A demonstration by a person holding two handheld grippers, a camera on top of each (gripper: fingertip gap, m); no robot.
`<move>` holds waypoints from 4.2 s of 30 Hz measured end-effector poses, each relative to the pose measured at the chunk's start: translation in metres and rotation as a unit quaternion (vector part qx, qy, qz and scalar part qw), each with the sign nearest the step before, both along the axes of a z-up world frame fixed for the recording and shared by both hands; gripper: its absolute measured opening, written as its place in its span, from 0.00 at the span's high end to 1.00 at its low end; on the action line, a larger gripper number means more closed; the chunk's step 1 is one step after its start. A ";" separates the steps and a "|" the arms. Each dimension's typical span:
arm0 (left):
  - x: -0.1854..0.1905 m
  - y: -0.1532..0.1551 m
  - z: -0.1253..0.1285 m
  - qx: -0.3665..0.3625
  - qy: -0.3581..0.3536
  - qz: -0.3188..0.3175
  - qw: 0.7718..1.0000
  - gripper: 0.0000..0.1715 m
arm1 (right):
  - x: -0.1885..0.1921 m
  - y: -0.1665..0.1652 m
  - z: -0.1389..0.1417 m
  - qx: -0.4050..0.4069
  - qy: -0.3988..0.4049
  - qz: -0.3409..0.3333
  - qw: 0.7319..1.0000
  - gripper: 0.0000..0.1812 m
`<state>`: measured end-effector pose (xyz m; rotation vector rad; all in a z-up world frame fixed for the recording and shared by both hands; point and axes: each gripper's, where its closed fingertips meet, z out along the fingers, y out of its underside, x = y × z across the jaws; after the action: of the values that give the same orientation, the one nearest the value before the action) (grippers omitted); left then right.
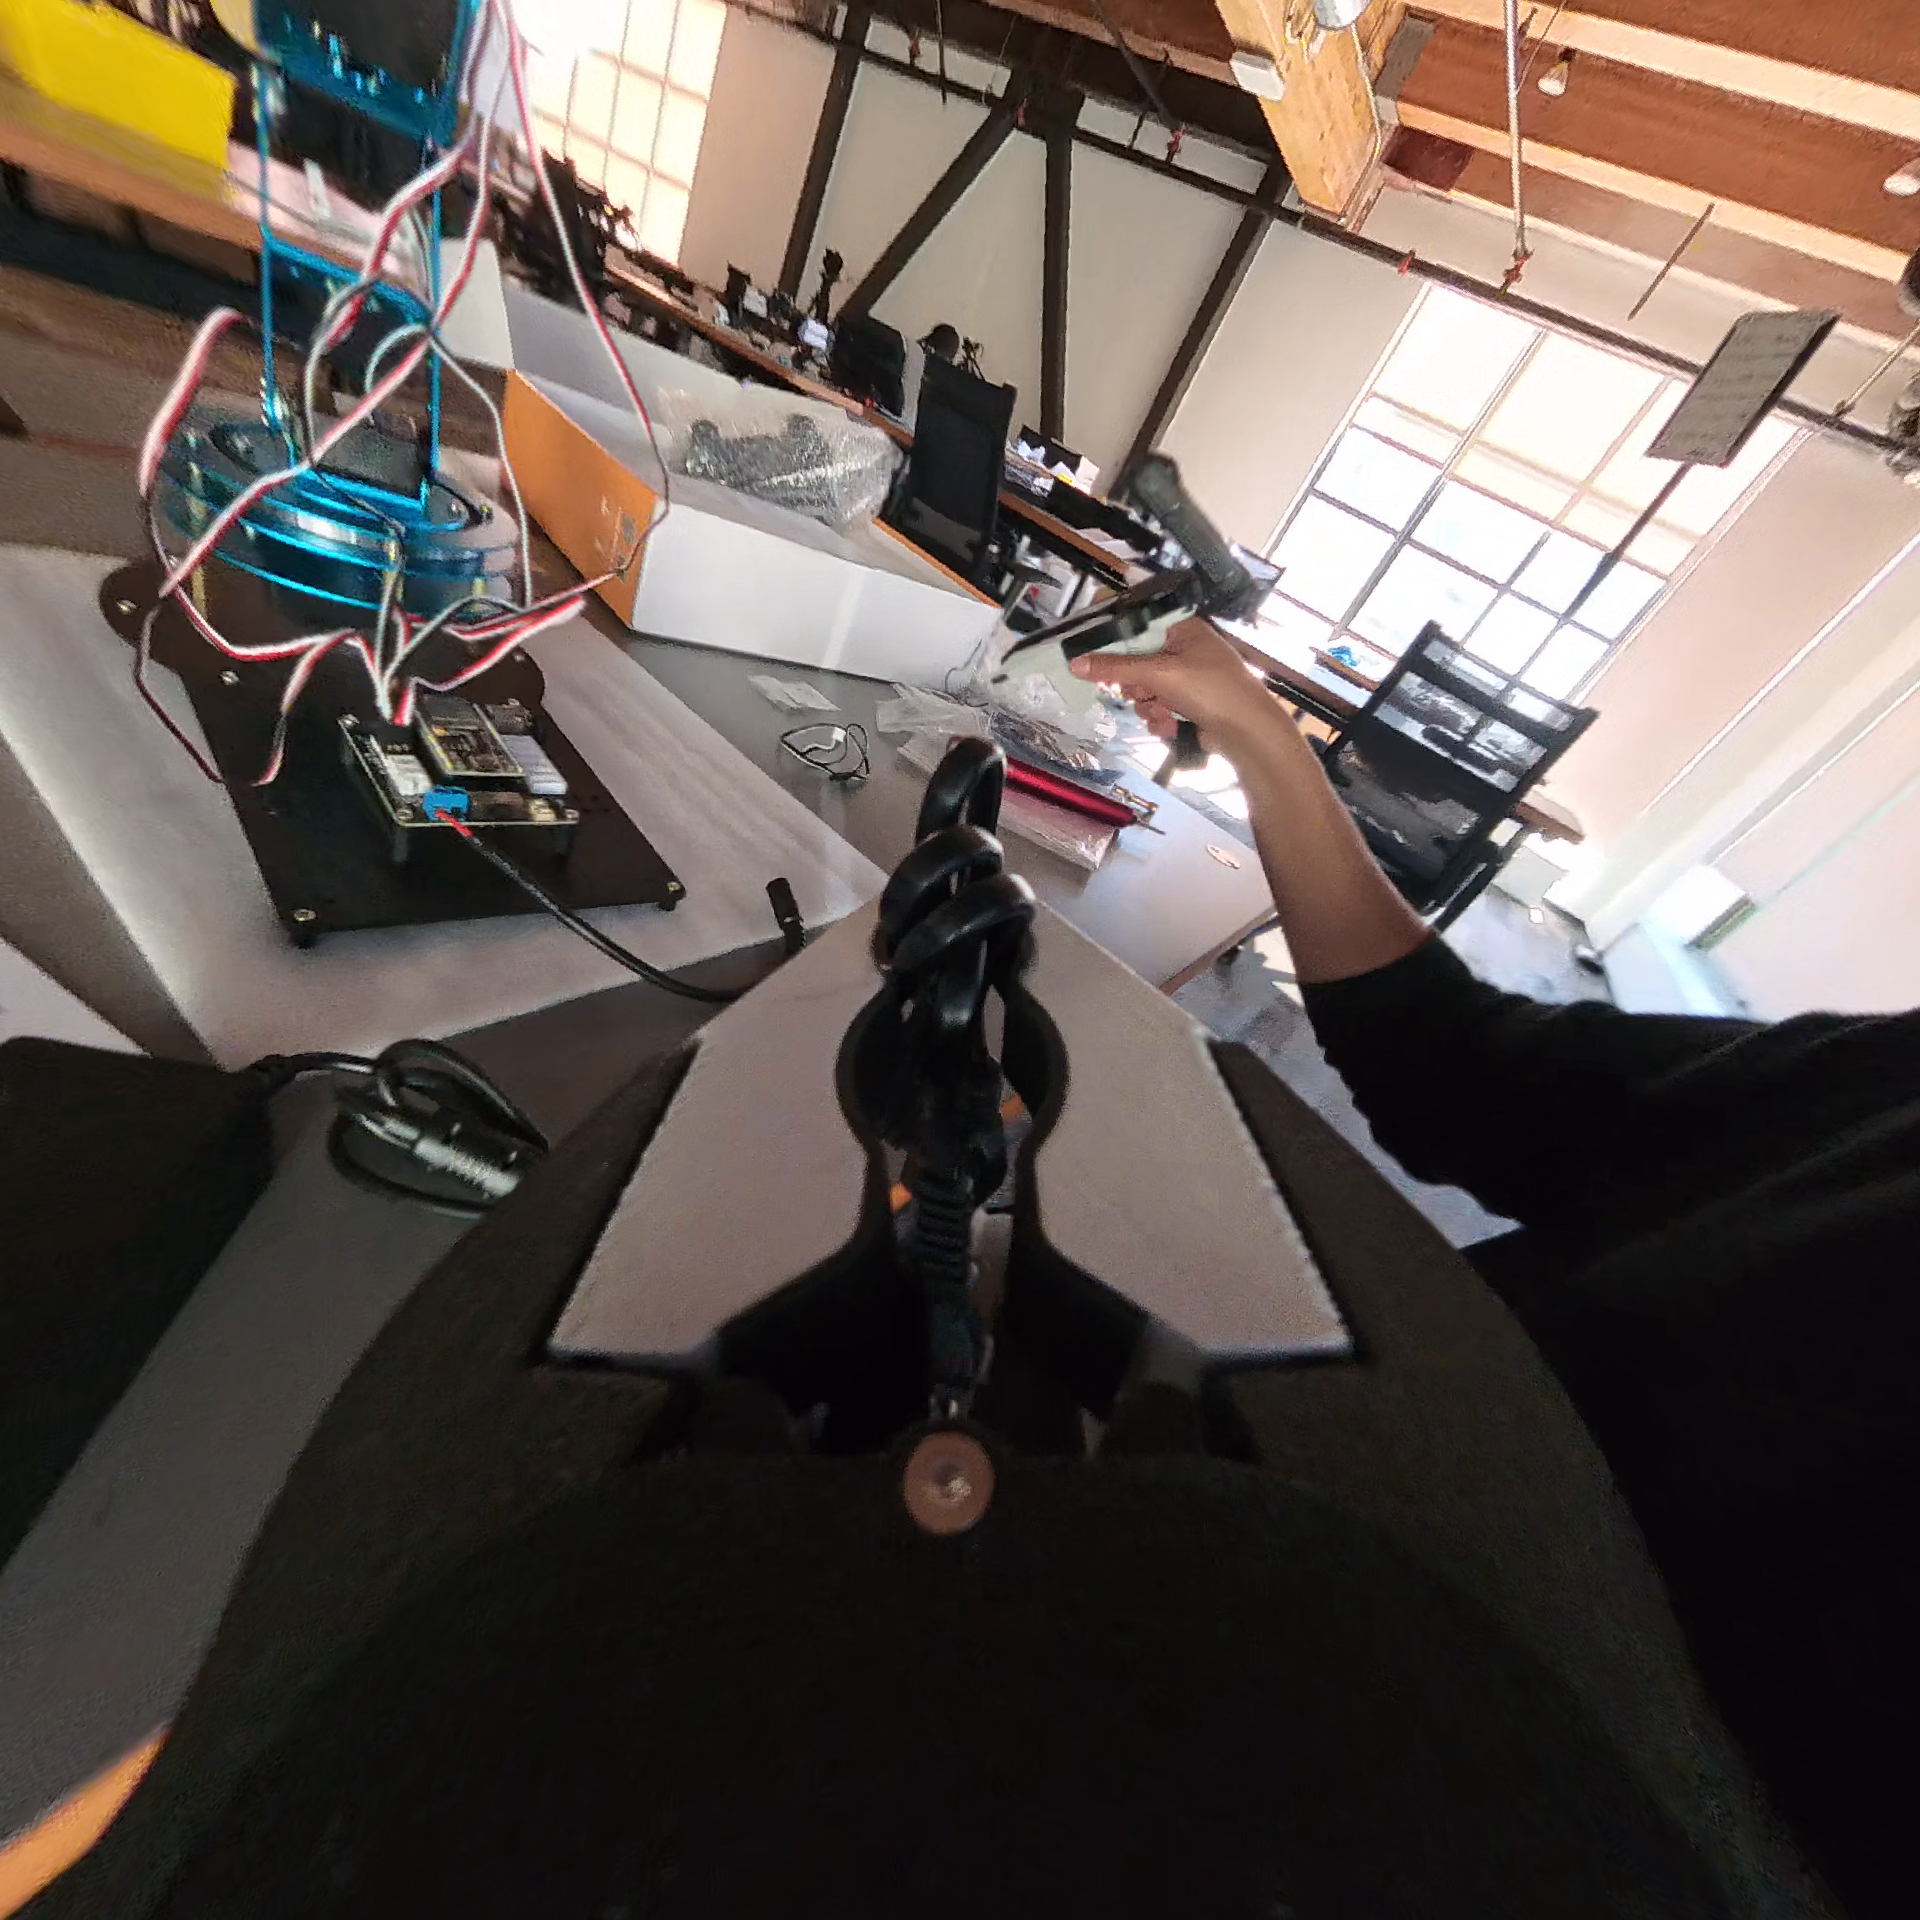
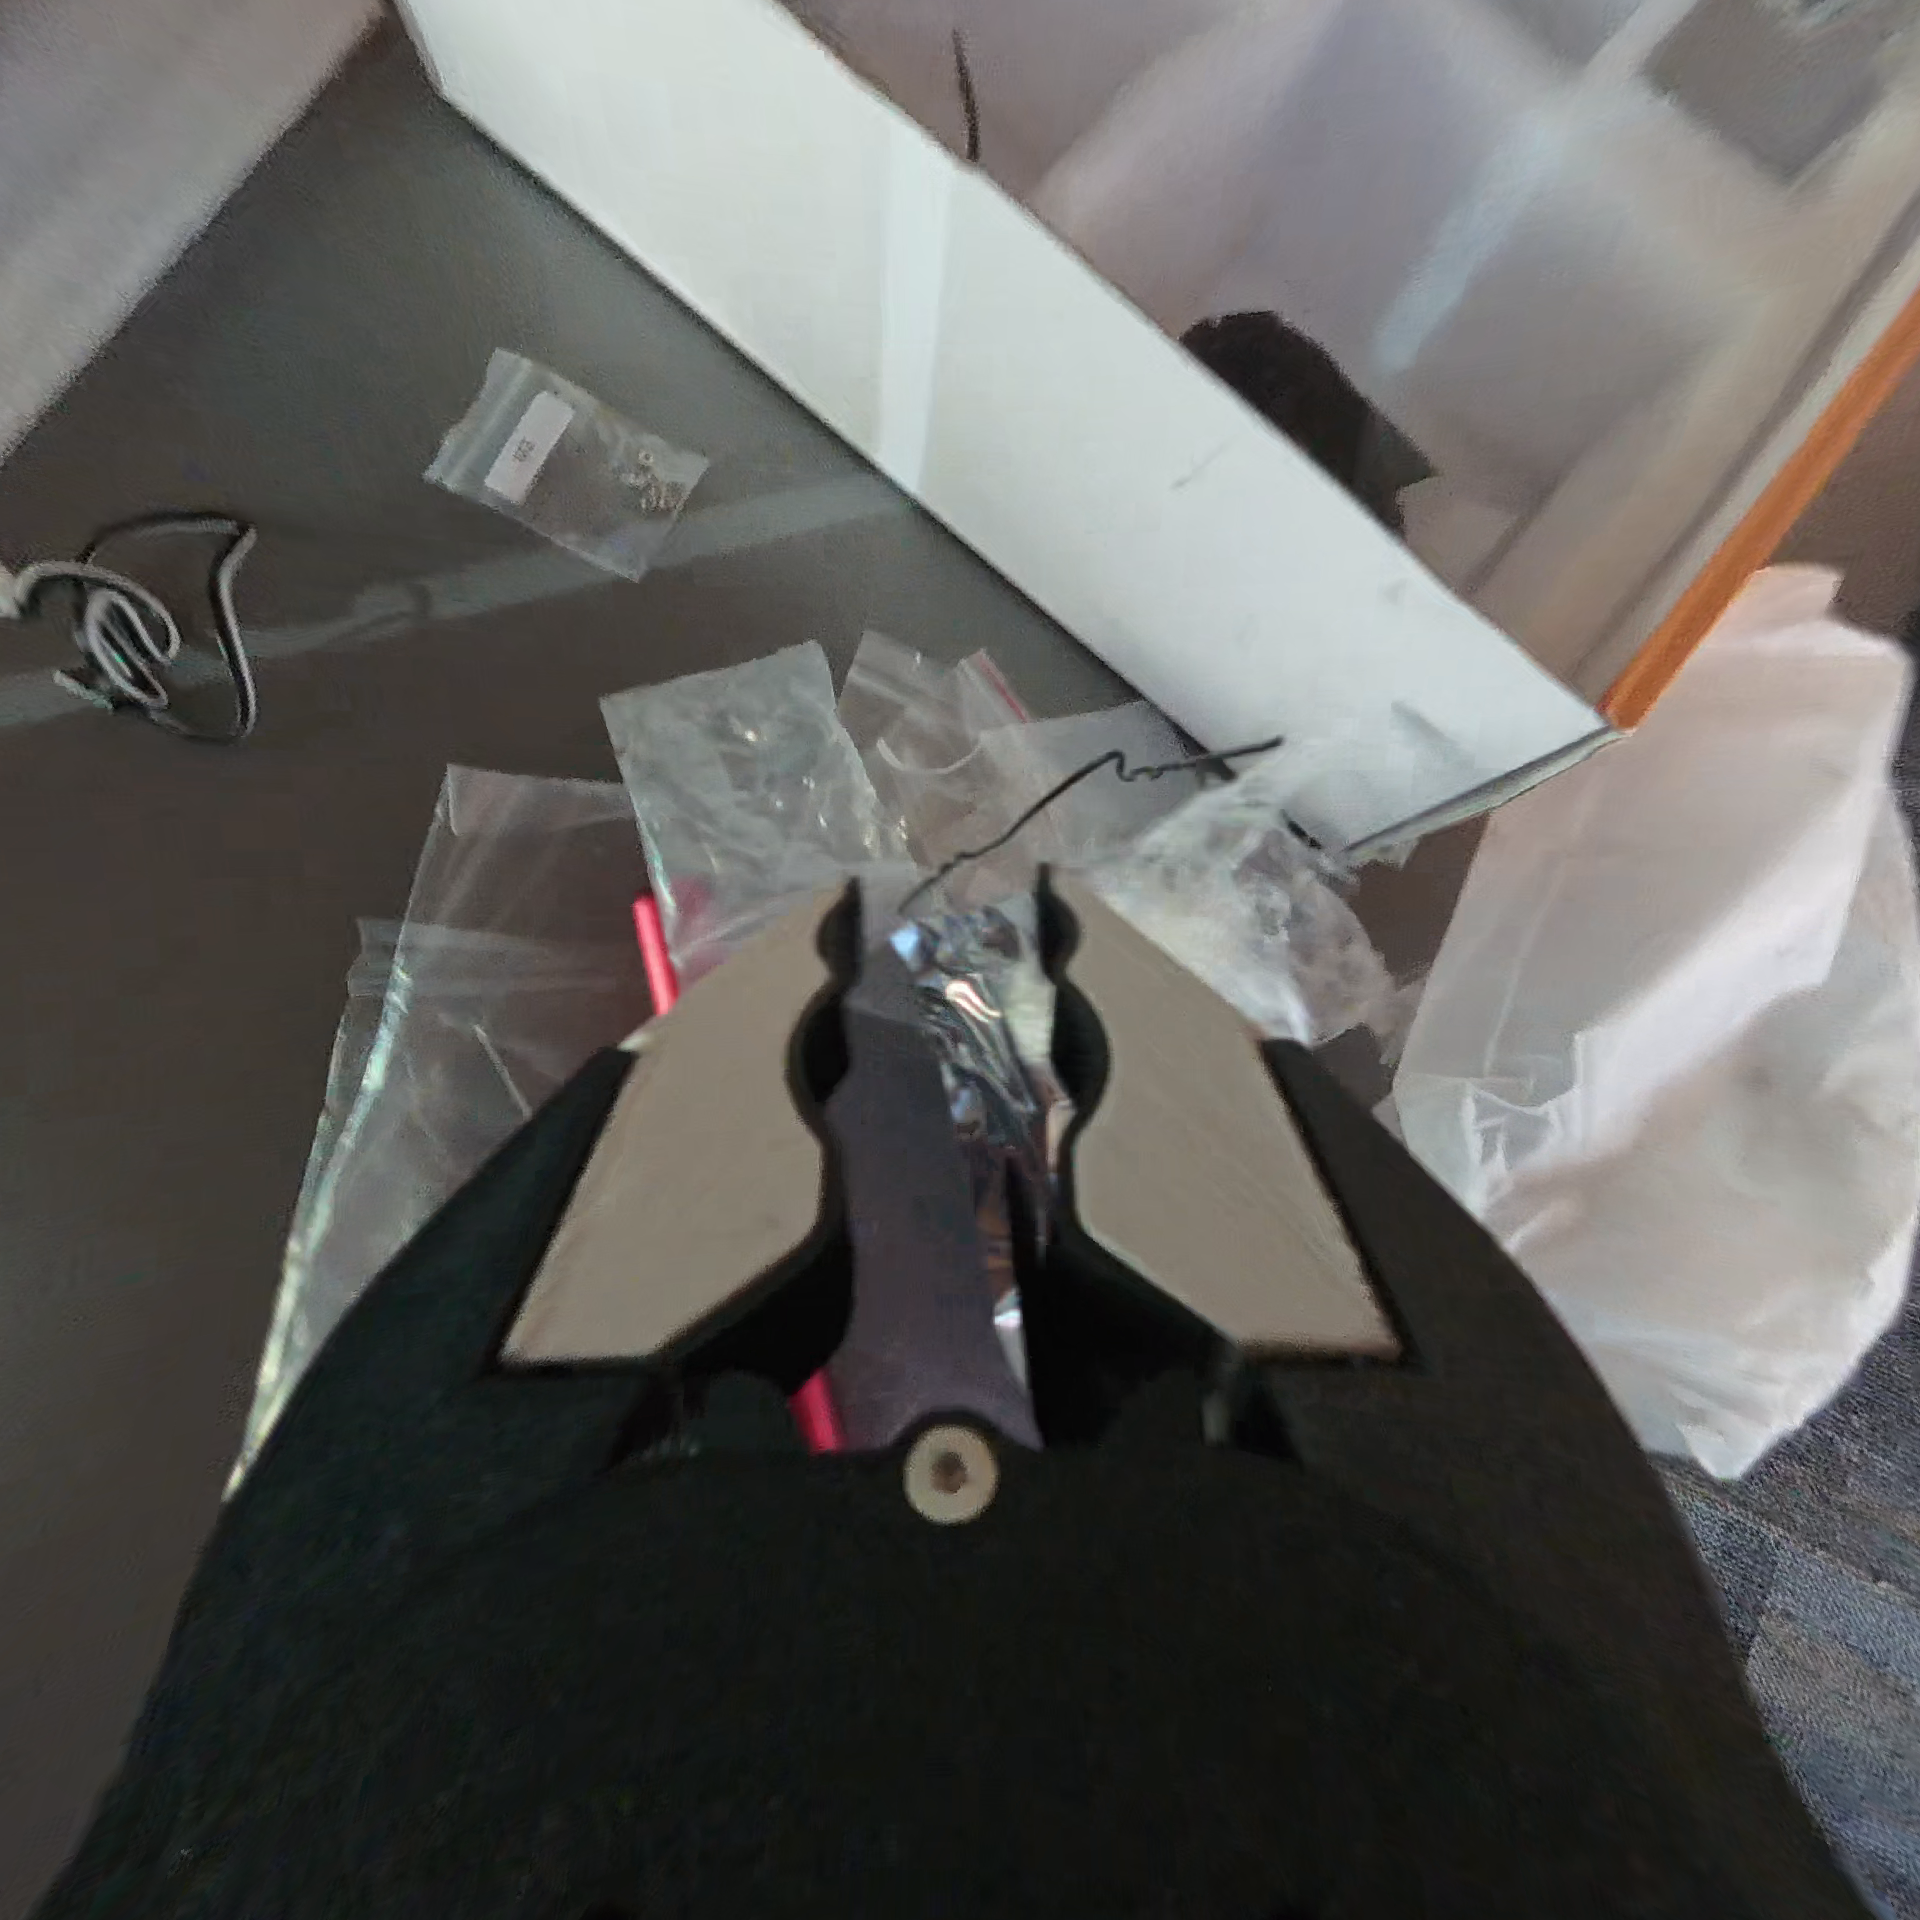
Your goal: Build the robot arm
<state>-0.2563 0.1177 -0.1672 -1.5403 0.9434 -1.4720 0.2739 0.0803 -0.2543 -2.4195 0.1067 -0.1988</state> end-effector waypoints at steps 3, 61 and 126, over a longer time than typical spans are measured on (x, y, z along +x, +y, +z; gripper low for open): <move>0.016 0.010 -0.001 -0.026 0.004 -0.029 0.999 0.95 | -0.063 0.019 0.047 0.088 -0.046 0.046 0.994 0.73; -0.091 -0.134 0.040 0.064 0.060 -0.035 0.996 0.65 | -0.538 -0.115 0.165 0.287 0.088 0.389 0.871 0.98; -0.201 0.321 -0.022 -0.082 0.226 0.003 0.971 0.94 | -0.552 0.265 0.136 0.291 -0.166 0.386 0.860 0.92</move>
<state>-0.4571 0.4388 -0.1890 -2.0531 1.0913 -1.2395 -0.2779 0.3454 -0.1180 -1.6285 -0.8322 -0.1716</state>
